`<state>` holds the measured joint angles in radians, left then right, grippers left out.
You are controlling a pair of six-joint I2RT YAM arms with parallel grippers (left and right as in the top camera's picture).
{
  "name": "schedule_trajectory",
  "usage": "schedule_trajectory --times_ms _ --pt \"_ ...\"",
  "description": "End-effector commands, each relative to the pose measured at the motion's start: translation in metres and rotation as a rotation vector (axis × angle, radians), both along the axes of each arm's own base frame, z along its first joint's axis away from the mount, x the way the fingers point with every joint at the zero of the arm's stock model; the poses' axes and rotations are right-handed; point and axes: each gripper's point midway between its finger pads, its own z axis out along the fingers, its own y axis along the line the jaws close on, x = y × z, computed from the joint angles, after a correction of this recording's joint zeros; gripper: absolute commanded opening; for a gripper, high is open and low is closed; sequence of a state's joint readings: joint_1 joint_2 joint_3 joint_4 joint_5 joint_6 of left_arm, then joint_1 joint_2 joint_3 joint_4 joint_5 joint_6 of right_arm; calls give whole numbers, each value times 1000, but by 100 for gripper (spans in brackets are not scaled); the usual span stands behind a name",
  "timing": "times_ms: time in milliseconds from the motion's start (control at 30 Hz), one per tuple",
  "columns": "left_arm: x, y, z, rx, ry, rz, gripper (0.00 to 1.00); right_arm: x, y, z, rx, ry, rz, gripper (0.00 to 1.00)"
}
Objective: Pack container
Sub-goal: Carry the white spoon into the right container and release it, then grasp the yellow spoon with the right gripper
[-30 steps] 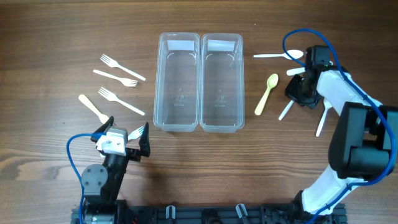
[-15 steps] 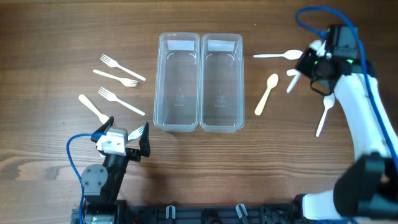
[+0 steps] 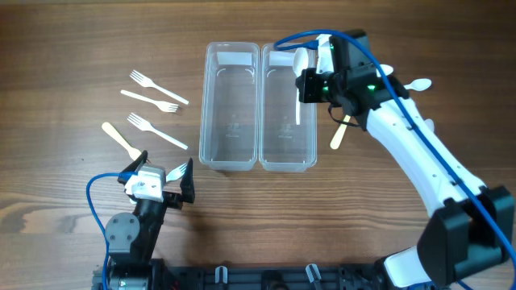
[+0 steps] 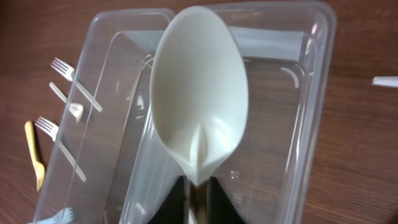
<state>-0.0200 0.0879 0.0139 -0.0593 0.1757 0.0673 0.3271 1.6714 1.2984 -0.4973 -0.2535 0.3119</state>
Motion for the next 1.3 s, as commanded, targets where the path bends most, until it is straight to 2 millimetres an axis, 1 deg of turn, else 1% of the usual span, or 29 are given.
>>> schedule_trajectory --times_ms 0,33,100,133,167,200,267,333,367,433,467,500,533,567,633,733,833,933,1100,1200,1267 --pt "0 -1 -3 15 2 -5 100 5 11 0 27 -15 22 55" --pt "0 -1 -3 15 2 -5 100 9 15 7 47 -47 31 61" --pt "0 -1 -3 15 2 -5 100 20 20 23 83 -110 31 62" --pt "0 -1 -3 15 2 -5 100 26 19 34 98 -128 3 61" --pt "0 -1 -3 15 2 -5 100 33 6 42 91 -127 -85 57" --pt "0 -1 -3 15 1 -5 100 37 -9 42 76 -106 -172 55" --pt "0 -1 -3 15 2 -5 100 39 -37 32 53 -51 -294 54" --pt "0 -1 -3 15 2 -5 100 35 -70 18 -10 4 -383 54" --pt "0 -1 -3 15 2 -5 100 34 -82 15 -43 14 -417 54" --pt "0 -1 -3 15 2 -5 100 30 -98 4 -110 32 -465 54" --pt "0 -1 -3 15 2 -5 100 27 -102 -3 -135 51 -474 55" --pt "0 -1 -3 15 2 -5 100 20 -104 -21 -167 112 -473 55" --pt "0 -1 -3 15 2 -5 100 15 -105 -34 -186 150 -471 55" --pt "0 -1 -3 15 2 -5 100 10 -110 -50 -226 192 -479 54" --pt "0 -1 -3 15 2 -5 100 5 -123 -74 -315 245 -507 54" --pt "0 -1 -3 15 1 -5 100 0 -127 -97 -344 307 -516 52" --pt "0 -1 -3 15 2 -5 100 -4 -129 -113 -343 363 -554 46" --pt "0 -1 -3 15 1 -5 100 -14 -135 -124 -368 417 -557 45" --pt "0 -1 -3 15 2 -5 100 -18 -152 -128 -341 465 -636 46" --pt "0 -1 -3 15 2 -5 100 -17 -150 -132 -312 480 -626 46" --pt "0 -1 -3 15 2 -5 100 -18 -144 -140 -295 503 -604 46"
